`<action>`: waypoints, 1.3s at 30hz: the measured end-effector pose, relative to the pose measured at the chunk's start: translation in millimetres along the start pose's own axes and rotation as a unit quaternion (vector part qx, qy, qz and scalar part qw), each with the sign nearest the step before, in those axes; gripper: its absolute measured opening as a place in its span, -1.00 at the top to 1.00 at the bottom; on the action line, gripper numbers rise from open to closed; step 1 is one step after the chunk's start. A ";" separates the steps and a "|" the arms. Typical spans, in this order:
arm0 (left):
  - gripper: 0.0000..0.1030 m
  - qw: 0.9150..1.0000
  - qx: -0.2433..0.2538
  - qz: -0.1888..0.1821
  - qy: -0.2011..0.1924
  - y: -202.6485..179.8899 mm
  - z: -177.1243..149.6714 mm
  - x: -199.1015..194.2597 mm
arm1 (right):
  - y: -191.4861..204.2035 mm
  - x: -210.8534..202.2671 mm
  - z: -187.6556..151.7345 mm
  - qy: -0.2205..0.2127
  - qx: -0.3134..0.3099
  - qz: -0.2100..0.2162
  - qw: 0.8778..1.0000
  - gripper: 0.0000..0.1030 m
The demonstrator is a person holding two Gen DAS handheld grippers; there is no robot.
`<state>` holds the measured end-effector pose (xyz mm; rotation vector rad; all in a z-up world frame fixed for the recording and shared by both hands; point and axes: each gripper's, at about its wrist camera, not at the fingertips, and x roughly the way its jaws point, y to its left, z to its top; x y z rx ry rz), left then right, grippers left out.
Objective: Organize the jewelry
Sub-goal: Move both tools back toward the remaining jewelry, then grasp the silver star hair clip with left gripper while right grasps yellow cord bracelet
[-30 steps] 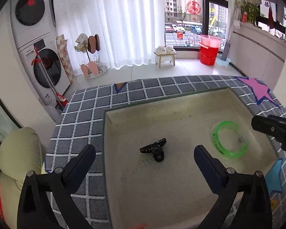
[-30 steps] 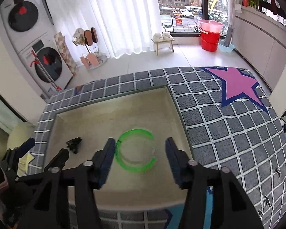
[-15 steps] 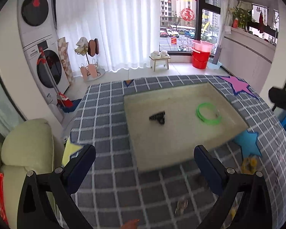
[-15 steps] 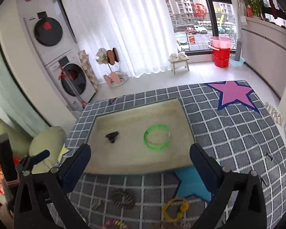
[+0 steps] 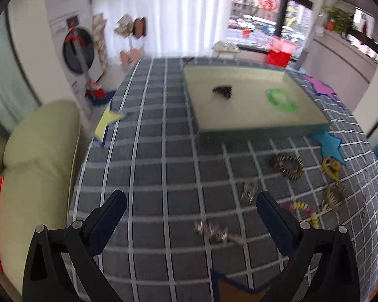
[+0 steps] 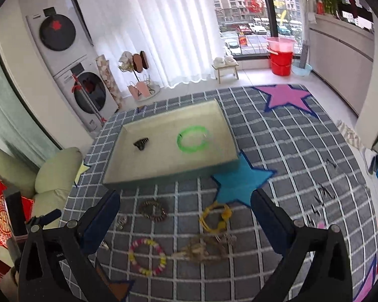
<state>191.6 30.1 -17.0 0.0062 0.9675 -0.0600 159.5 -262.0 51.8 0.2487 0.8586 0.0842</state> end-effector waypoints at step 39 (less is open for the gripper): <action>-1.00 0.991 -0.091 0.061 0.077 -21.9 -33.9 47.3 | -33.1 117.0 -33.3 0.119 -0.051 -0.126 0.983 -0.24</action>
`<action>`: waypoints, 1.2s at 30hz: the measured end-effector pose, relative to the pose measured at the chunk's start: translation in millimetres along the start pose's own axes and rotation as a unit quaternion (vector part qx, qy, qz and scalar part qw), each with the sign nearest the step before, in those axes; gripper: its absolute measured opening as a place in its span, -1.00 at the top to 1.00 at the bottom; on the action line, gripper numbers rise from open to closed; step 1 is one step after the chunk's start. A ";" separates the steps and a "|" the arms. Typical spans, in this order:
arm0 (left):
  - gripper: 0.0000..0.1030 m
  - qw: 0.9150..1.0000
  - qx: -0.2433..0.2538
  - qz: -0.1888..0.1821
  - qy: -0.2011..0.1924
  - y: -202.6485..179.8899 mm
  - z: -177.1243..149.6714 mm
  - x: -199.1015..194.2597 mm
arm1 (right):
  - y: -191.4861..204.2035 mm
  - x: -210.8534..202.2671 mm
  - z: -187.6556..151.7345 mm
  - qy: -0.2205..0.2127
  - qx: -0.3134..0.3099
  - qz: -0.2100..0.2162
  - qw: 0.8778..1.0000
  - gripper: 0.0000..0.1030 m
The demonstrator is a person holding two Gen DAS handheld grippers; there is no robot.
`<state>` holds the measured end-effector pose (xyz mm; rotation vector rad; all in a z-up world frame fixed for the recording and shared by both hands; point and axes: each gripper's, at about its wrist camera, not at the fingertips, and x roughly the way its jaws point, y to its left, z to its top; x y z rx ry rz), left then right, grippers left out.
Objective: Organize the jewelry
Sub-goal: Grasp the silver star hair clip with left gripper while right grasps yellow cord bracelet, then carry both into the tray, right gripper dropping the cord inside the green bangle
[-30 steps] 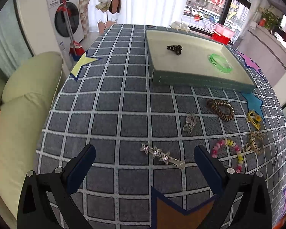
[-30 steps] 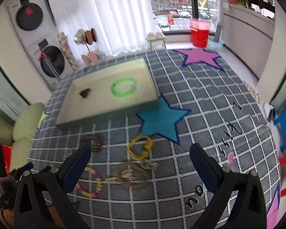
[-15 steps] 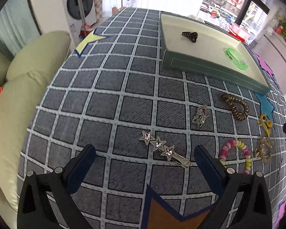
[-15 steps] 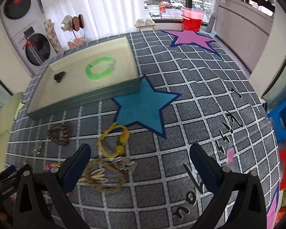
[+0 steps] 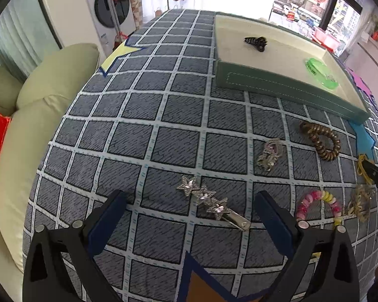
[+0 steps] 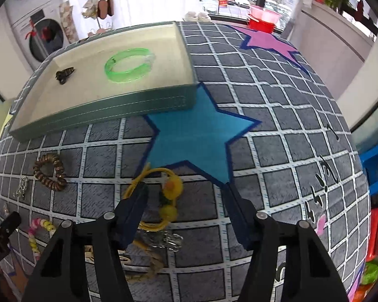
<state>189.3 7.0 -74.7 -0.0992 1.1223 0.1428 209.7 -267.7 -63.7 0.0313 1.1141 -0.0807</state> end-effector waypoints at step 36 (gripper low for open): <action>0.01 0.970 0.118 -0.165 -0.133 13.1 50.2 -81.3 | 8.9 -88.7 35.5 -0.088 0.023 0.111 0.990 0.79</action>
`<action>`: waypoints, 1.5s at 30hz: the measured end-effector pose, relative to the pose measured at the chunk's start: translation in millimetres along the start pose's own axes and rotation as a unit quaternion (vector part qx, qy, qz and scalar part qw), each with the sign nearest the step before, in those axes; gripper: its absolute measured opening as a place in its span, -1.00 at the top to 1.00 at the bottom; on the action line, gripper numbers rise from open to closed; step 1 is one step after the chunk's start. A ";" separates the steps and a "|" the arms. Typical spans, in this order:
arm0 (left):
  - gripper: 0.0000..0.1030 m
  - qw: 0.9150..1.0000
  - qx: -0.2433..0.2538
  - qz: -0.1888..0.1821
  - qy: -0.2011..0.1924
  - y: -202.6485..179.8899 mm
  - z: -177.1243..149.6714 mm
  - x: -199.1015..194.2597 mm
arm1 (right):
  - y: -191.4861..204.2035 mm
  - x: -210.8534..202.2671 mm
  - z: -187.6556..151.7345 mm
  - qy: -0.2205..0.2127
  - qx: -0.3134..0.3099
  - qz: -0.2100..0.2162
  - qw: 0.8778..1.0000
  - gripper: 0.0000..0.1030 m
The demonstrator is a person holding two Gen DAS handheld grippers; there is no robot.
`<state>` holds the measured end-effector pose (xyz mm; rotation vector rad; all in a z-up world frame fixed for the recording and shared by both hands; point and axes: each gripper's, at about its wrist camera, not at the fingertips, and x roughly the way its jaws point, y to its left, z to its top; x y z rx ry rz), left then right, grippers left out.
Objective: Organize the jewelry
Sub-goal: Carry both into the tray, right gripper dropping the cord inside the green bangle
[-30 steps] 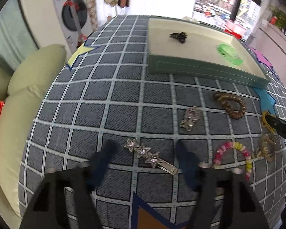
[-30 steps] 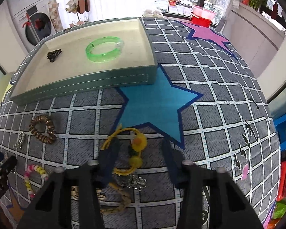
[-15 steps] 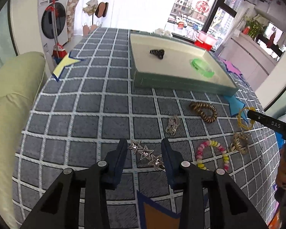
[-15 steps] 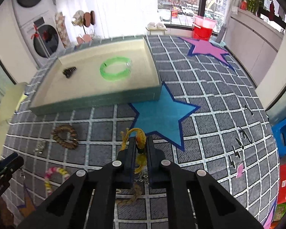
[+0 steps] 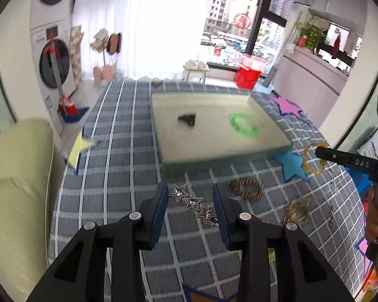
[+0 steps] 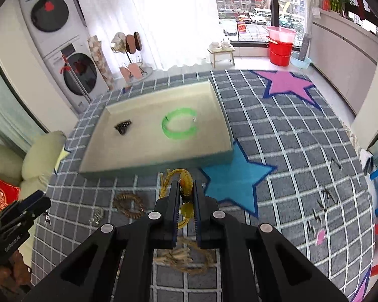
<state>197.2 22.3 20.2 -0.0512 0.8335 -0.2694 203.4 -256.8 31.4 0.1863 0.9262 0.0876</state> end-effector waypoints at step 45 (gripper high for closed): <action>0.00 0.993 0.077 0.071 0.059 -23.7 84.0 182.0 | 1.3 175.3 84.3 0.076 0.013 -0.010 0.997 0.76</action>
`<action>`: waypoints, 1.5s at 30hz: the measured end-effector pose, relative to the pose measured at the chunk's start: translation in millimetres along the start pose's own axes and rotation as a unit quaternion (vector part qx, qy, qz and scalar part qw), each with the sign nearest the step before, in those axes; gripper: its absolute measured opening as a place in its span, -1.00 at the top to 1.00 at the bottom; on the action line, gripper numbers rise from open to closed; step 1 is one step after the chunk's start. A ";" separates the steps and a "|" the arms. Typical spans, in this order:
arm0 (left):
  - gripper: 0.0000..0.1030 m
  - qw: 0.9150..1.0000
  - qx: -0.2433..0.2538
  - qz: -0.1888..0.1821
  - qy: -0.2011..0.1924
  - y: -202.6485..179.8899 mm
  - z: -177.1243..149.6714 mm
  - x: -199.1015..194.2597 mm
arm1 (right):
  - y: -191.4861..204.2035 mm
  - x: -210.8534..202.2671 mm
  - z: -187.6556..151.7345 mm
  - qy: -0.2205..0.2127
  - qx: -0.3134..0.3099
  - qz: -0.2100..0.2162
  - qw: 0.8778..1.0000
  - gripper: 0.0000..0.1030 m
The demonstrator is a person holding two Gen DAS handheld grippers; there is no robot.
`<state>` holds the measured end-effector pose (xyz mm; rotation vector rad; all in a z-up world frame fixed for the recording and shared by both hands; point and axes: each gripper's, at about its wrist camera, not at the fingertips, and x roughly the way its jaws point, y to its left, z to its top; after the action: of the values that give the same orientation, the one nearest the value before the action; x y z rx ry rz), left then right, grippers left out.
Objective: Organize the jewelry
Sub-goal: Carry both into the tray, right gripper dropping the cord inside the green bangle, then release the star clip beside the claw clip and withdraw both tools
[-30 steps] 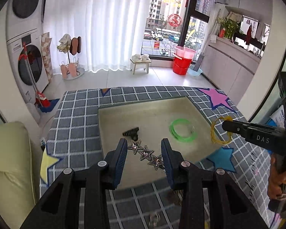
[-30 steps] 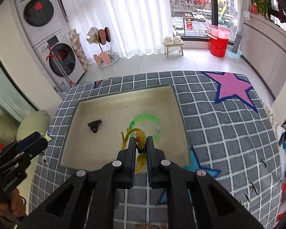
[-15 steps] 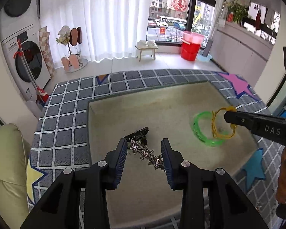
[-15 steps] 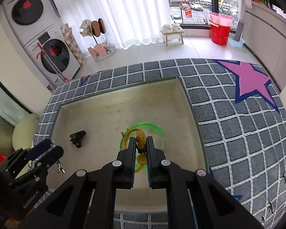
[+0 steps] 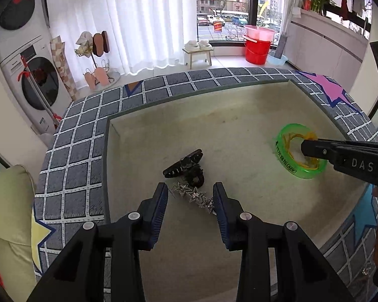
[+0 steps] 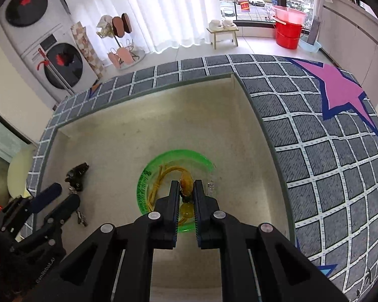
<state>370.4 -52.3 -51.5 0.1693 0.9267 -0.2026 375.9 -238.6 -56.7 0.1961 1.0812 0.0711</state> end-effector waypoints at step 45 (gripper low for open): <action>-1.00 0.998 -0.026 -0.003 -0.064 6.6 -10.0 -85.8 | -2.6 -123.5 -41.2 -0.120 0.045 0.063 0.990 -1.00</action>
<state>314.2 -35.0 12.1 0.1037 0.8042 -0.1928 281.4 -255.1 31.4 0.3457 0.8328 0.1094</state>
